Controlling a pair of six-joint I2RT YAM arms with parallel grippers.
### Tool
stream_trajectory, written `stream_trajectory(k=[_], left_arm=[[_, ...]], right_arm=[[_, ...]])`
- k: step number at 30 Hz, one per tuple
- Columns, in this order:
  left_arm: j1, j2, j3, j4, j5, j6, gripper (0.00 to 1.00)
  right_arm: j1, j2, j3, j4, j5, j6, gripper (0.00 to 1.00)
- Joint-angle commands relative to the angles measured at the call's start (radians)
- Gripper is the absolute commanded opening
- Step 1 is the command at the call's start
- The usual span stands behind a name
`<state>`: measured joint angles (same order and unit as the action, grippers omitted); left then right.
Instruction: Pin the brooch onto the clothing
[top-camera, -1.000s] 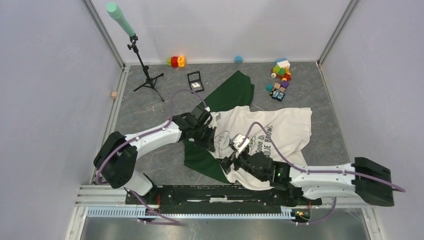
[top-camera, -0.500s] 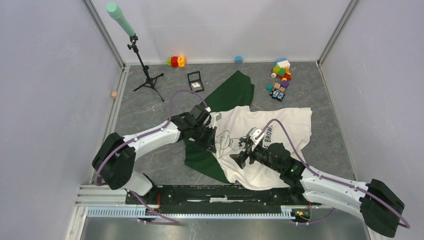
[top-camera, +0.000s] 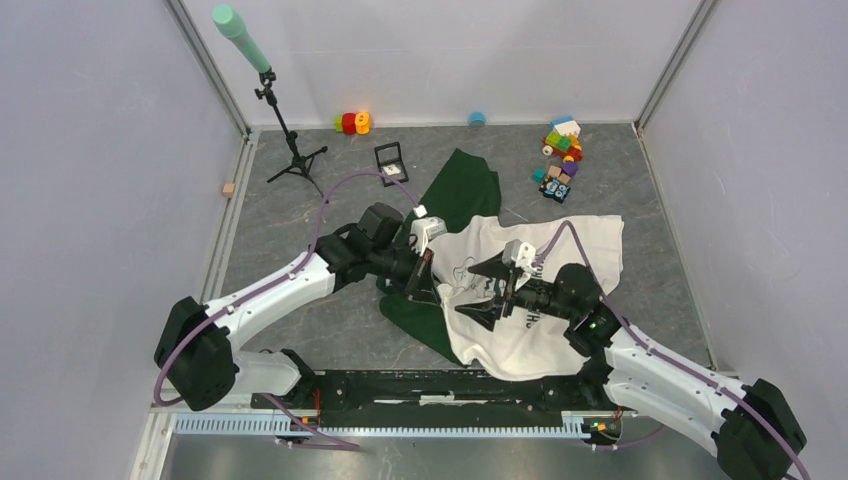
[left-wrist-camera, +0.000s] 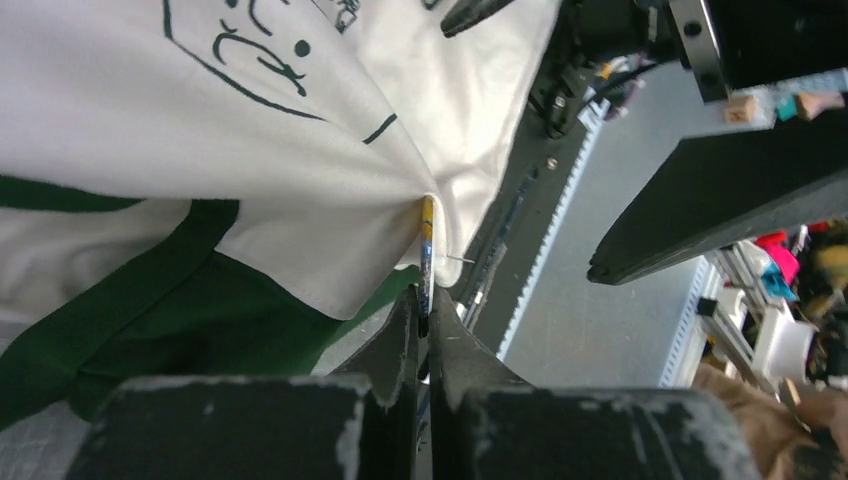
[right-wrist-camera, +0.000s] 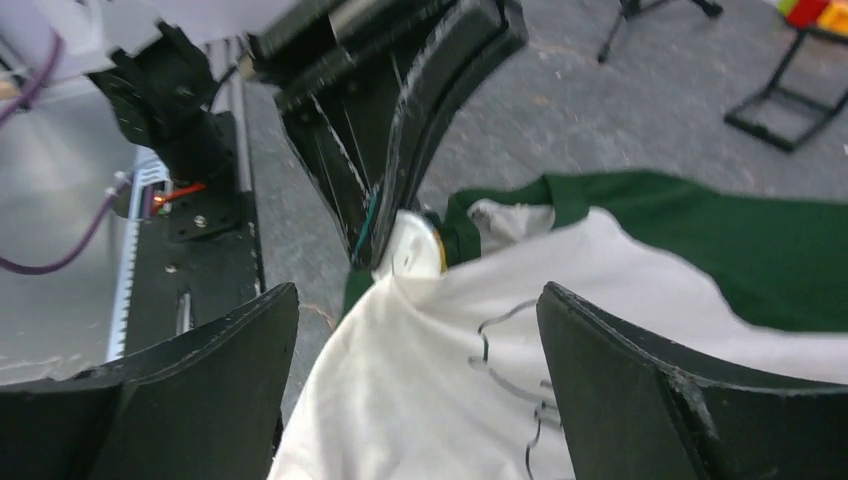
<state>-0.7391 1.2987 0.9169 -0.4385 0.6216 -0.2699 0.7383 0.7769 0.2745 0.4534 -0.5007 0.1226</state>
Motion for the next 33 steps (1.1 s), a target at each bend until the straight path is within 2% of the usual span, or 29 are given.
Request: stream_trajectory(k=[1, 7, 14, 21, 29, 33], left_arm=[[0.003, -0.034, 0.028, 0.024, 0.19, 0.12, 0.02], [0.003, -0.031, 0.021, 0.033, 0.286, 0.136, 0.02], [0.003, -0.022, 0.02, 0.038, 0.332, 0.135, 0.02], [0.003, -0.025, 0.016, 0.046, 0.351, 0.132, 0.02], [0.003, -0.022, 0.015, 0.049, 0.358, 0.131, 0.02], [0.003, -0.018, 0.016, 0.05, 0.362, 0.13, 0.02]], right_arm=[[-0.043, 0.011, 0.094, 0.058, -0.219, 0.024, 0.91], [-0.056, 0.07, 0.147, 0.027, -0.339, 0.021, 0.83], [-0.056, 0.162, 0.159, 0.075, -0.464, 0.072, 0.74], [-0.056, 0.174, 0.142, 0.126, -0.464, 0.115, 0.63], [-0.056, 0.218, 0.134, 0.17, -0.478, 0.153, 0.43], [-0.056, 0.226, 0.131, 0.171, -0.481, 0.152, 0.38]])
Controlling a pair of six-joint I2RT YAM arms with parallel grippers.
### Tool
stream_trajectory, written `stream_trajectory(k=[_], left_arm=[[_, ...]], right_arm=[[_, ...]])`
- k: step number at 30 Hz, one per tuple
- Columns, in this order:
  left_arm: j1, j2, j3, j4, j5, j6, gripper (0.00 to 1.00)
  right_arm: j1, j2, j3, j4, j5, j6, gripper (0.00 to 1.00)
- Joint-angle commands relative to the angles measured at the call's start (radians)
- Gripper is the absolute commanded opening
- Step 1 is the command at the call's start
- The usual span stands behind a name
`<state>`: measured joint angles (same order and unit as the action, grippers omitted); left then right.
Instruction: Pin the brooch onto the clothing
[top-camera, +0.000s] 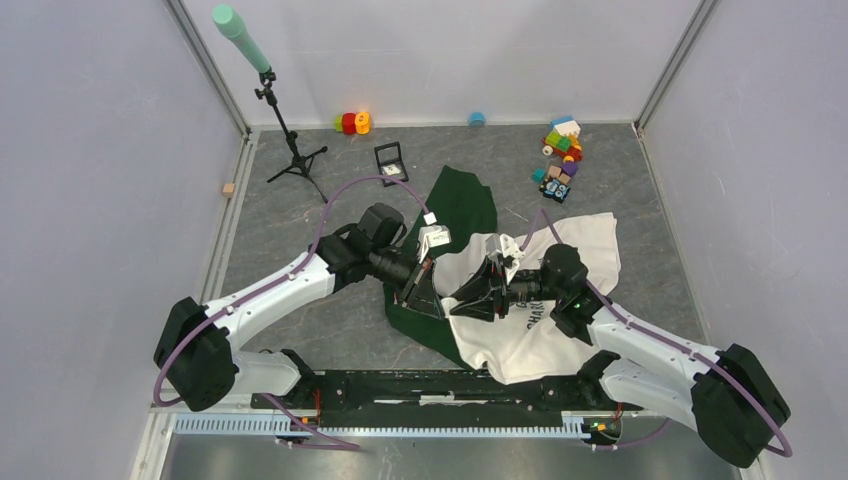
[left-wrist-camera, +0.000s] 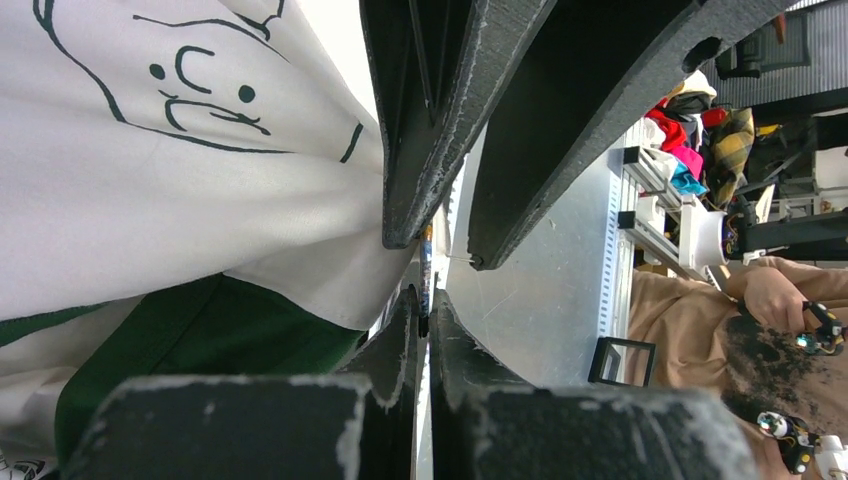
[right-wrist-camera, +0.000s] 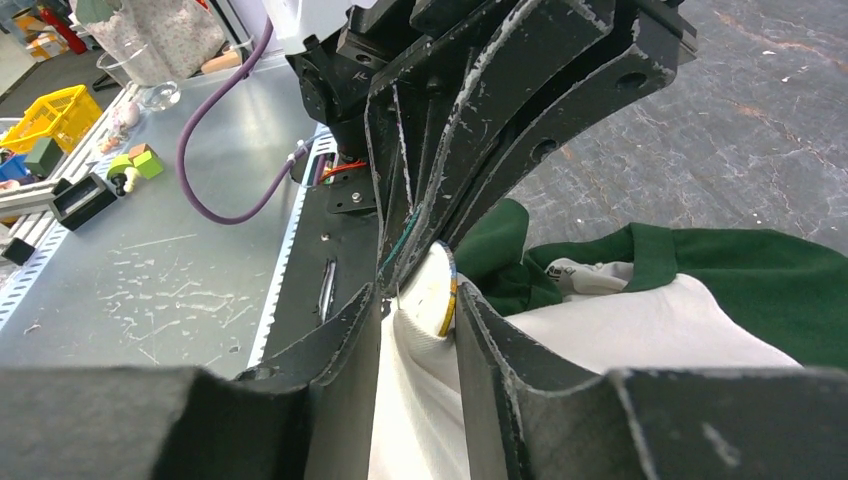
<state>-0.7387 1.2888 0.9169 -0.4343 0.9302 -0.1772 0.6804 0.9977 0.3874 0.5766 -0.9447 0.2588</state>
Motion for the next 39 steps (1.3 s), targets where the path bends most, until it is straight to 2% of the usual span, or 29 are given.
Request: stream_trajectory(k=[1, 22, 31, 39], left_arm=[[0.002, -0.007, 0.017, 0.046, 0.054, 0.036, 0.02], [0.002, -0.01, 0.014, 0.051, 0.067, 0.031, 0.02], [0.002, -0.003, 0.016, 0.055, 0.07, 0.027, 0.02], [0.002, 0.004, 0.017, 0.055, 0.059, 0.021, 0.02]], right_arm=[[0.002, 0.008, 0.017, 0.048, -0.037, 0.015, 0.36], [0.002, 0.063, 0.023, 0.019, -0.016, -0.001, 0.16], [0.016, 0.083, 0.05, -0.08, 0.025, -0.067, 0.12], [0.034, 0.083, 0.059, -0.086, 0.02, -0.076, 0.15]])
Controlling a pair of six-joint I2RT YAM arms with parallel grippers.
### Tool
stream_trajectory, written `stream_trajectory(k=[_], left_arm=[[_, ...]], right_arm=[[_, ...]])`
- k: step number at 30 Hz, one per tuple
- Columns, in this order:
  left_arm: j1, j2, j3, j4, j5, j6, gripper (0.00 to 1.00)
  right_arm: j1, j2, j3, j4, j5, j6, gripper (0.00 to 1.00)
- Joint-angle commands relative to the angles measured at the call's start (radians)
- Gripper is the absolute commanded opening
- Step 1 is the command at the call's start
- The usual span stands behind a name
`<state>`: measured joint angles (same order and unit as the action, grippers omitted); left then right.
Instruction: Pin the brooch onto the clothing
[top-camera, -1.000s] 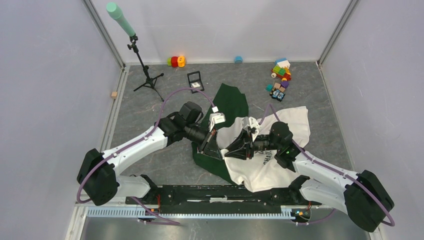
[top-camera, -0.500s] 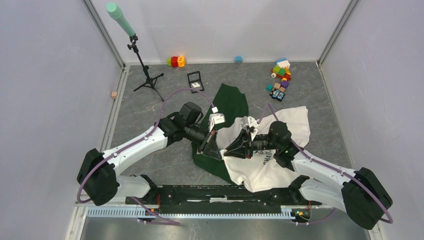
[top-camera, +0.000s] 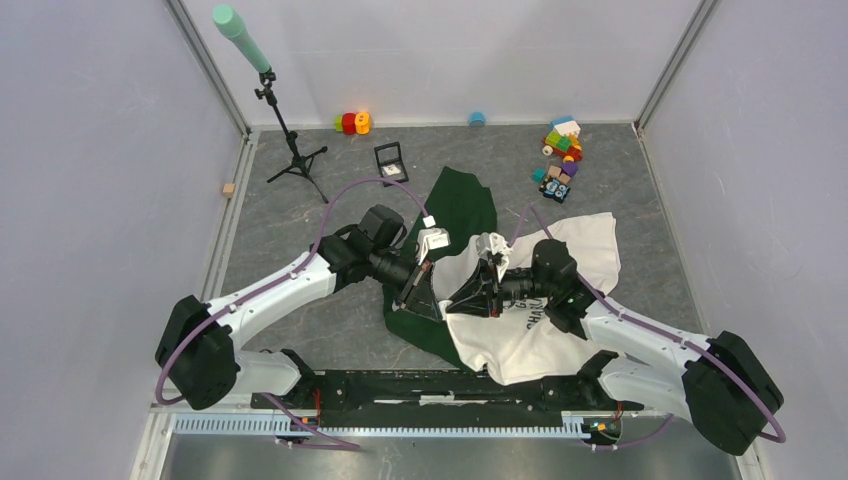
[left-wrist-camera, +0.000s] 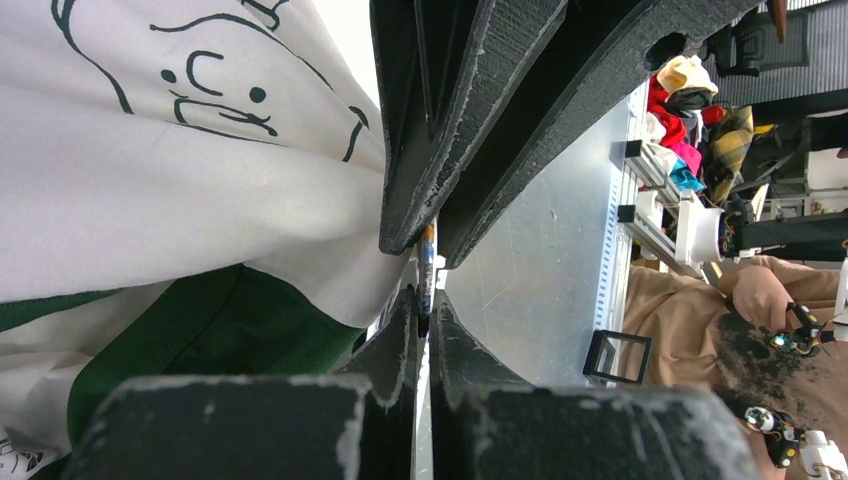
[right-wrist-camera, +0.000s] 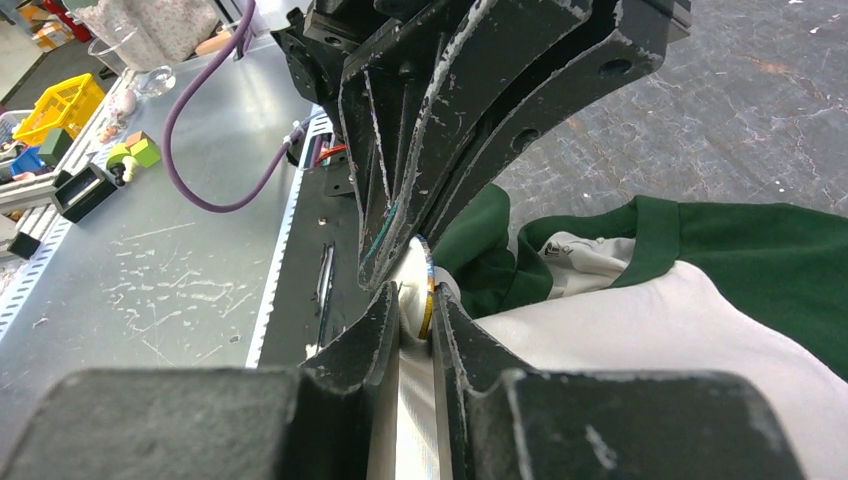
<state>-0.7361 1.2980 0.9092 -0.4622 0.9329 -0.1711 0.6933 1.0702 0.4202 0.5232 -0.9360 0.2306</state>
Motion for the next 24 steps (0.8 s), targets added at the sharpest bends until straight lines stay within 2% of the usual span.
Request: stream_trajectory(k=[1, 24], left_arm=[[0.0, -0.006, 0.024, 0.084, 0.049, 0.013, 0.02], [0.0, 0.004, 0.027, 0.083, 0.031, -0.001, 0.02]], right_arm=[[0.023, 0.009, 0.027, -0.032, 0.011, -0.048, 0.15], [0.087, 0.053, 0.064, -0.093, 0.046, -0.089, 0.18]])
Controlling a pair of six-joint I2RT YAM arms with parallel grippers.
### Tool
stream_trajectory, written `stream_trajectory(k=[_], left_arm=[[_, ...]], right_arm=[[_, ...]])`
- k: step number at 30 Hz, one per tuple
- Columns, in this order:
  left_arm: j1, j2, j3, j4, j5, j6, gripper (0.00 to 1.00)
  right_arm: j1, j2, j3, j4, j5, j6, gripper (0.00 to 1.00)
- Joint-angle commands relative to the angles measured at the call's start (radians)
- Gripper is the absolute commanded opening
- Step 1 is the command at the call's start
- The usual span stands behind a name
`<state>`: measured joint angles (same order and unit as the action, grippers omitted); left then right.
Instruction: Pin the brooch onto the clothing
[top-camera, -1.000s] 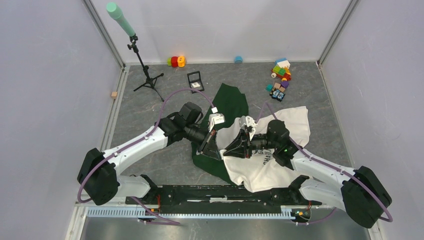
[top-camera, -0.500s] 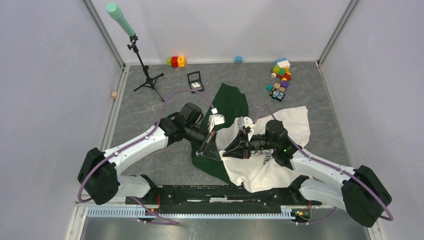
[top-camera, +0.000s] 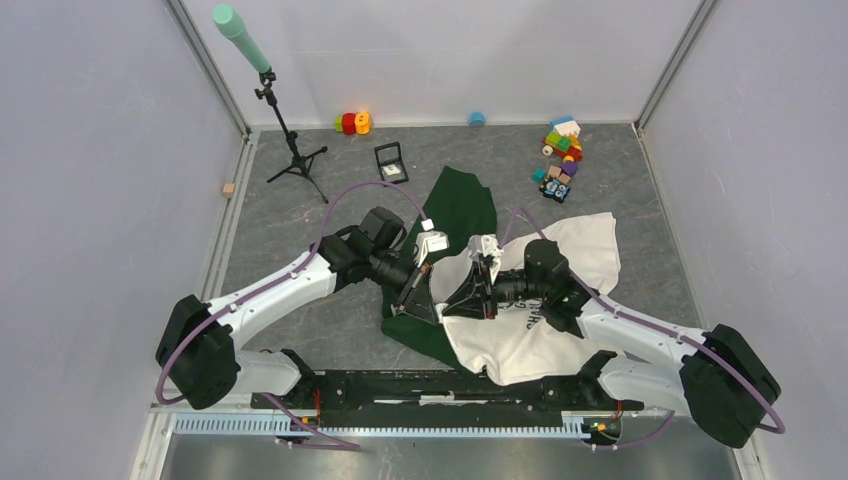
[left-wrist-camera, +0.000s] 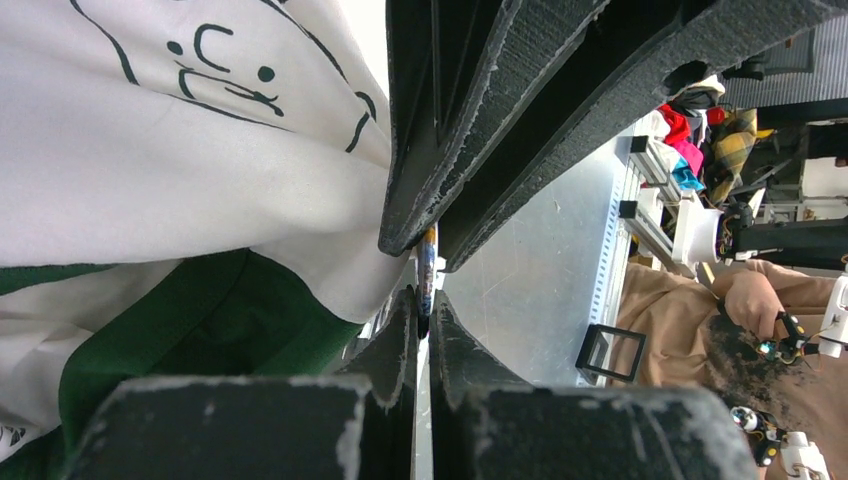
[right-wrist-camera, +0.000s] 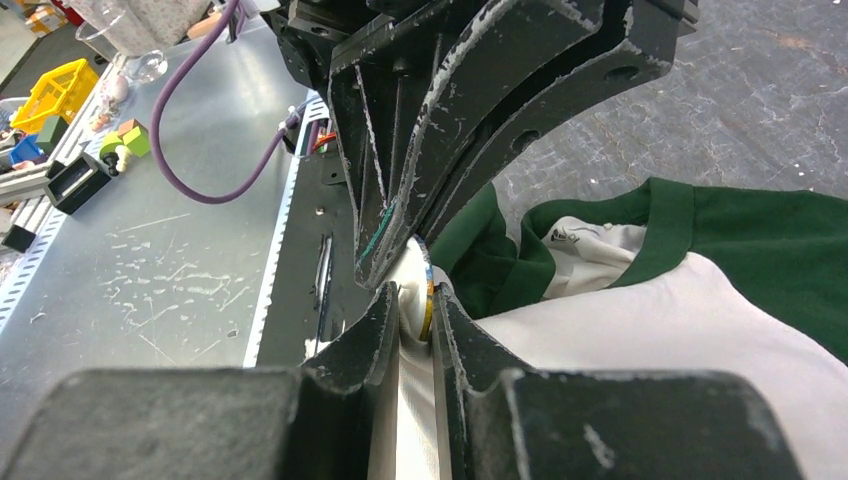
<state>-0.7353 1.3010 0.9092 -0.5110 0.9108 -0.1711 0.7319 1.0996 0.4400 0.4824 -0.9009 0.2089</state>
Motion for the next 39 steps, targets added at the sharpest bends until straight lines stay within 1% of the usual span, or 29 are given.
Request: stream_trajectory(k=[1, 7, 13, 17, 18, 22, 30, 33, 35, 37, 39], left_arm=[[-0.001, 0.003, 0.028, 0.132, 0.054, -0.001, 0.02], [-0.001, 0.001, 0.029, 0.132, 0.05, -0.002, 0.02], [-0.001, 0.0, 0.03, 0.132, 0.049, -0.001, 0.02], [-0.001, -0.003, 0.026, 0.131, 0.043, 0.001, 0.02], [-0.001, -0.005, 0.026, 0.129, 0.04, 0.002, 0.02], [-0.001, -0.008, 0.033, 0.114, 0.033, 0.016, 0.02], [-0.001, -0.024, 0.03, 0.111, 0.032, 0.021, 0.02], [-0.001, -0.028, 0.028, 0.112, 0.031, 0.022, 0.02], [-0.001, -0.033, 0.027, 0.112, 0.033, 0.024, 0.02], [-0.001, -0.035, 0.026, 0.112, 0.034, 0.024, 0.02], [-0.001, -0.035, 0.026, 0.112, 0.034, 0.024, 0.02]], right_arm=[[0.054, 0.027, 0.051, -0.068, 0.013, -0.077, 0.18], [0.07, 0.035, 0.057, -0.079, 0.017, -0.086, 0.18], [0.072, 0.026, 0.055, -0.074, 0.025, -0.084, 0.21], [0.073, 0.027, 0.051, -0.049, 0.019, -0.069, 0.32], [0.072, 0.014, 0.047, -0.038, 0.018, -0.064, 0.37], [0.067, -0.054, 0.039, -0.05, 0.038, -0.075, 0.5], [-0.007, -0.132, 0.008, -0.075, -0.009, -0.066, 0.65], [-0.045, -0.158, -0.002, -0.086, -0.035, -0.065, 0.68], [-0.061, -0.163, -0.006, -0.09, -0.053, -0.066, 0.69], [-0.067, -0.153, -0.007, -0.087, -0.066, -0.061, 0.69], [-0.067, -0.133, -0.007, -0.069, -0.09, -0.046, 0.66]])
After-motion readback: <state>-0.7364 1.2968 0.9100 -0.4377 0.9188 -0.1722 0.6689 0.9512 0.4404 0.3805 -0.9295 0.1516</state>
